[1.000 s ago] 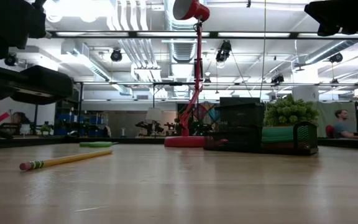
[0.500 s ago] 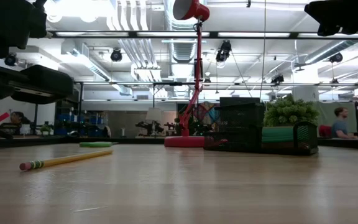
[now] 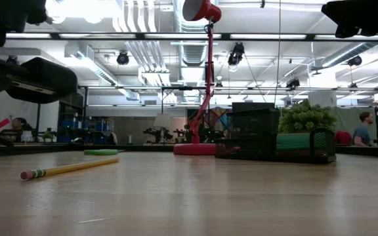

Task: Pick and place office supplies into organizer
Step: Put the blue pencil into the desk organizer

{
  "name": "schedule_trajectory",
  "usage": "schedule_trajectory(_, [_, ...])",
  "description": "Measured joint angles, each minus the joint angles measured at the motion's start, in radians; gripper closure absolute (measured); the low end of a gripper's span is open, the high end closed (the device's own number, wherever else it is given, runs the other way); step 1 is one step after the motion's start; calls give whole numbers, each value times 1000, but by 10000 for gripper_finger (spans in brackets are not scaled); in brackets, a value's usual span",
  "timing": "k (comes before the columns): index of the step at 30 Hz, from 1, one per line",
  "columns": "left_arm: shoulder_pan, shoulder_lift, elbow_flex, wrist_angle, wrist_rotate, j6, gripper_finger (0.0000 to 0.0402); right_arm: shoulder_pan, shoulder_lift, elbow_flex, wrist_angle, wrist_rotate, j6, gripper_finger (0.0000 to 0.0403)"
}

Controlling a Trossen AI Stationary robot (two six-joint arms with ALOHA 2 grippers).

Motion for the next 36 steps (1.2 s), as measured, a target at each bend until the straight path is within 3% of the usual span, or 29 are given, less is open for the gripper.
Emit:
schedule_trajectory(15, [1, -14, 148, -48, -44, 12, 398, 0, 0, 0, 0, 0, 0, 346])
schedule_trajectory(29, [9, -15, 232, -35, -233, 204, 398, 0, 0, 0, 0, 0, 0, 346])
schedule_trajectory(36, [34, -16, 246, 128, -289, 408, 398, 0, 0, 0, 0, 0, 0, 346])
